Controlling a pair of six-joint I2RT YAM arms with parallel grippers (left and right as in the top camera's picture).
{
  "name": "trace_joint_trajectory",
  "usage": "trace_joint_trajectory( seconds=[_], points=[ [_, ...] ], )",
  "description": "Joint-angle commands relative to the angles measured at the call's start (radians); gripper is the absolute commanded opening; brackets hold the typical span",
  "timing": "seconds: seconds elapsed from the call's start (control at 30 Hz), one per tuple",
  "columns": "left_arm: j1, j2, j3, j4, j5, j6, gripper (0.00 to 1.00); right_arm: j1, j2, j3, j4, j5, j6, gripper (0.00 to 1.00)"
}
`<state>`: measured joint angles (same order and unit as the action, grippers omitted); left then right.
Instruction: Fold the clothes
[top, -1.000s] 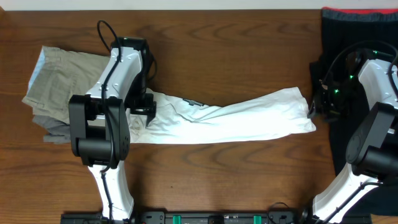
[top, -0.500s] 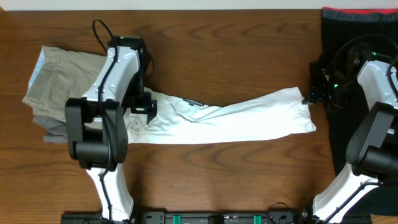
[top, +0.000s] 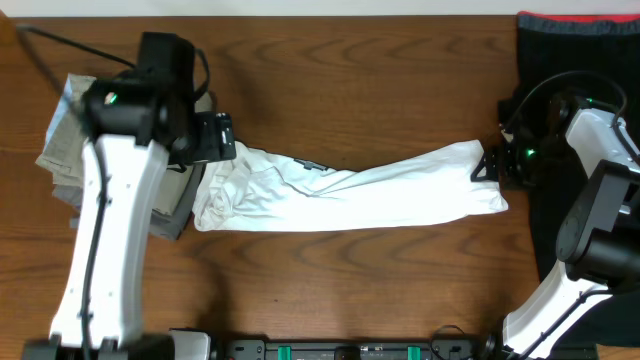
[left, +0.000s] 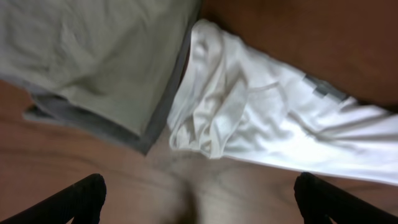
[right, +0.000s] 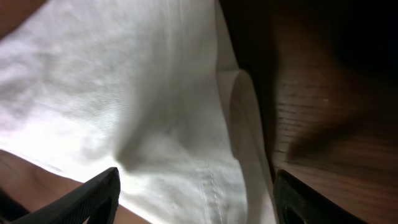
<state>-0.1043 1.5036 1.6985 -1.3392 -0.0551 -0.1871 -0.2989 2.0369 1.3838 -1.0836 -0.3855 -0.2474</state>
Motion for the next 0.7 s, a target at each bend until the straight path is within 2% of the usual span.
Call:
trace_joint_trajectory(
  seconds=[0.0,0.2,0.27,0.43,0.67],
  points=[
    [0.008,-0.038,0.012,0.025,0.003,-0.018,0.98,-0.001,0.035,-0.018,0.002,0.006,-0.031,0.76],
    [0.008,-0.045,0.012,0.025,0.011,-0.018,0.98,-0.001,0.099,-0.018,0.036,0.034,-0.019,0.68],
    [0.008,-0.045,0.012,0.028,0.019,-0.018,0.98,-0.002,0.130,-0.019,0.064,0.031,-0.017,0.62],
    [0.008,-0.045,0.012,0.028,0.019,-0.017,0.98,-0.003,0.173,-0.019,0.062,0.011,-0.011,0.26],
    [0.008,-0.045,0.012,0.050,0.018,-0.017,0.98,-0.010,0.124,-0.001,0.014,-0.026,-0.012,0.04]
  ],
)
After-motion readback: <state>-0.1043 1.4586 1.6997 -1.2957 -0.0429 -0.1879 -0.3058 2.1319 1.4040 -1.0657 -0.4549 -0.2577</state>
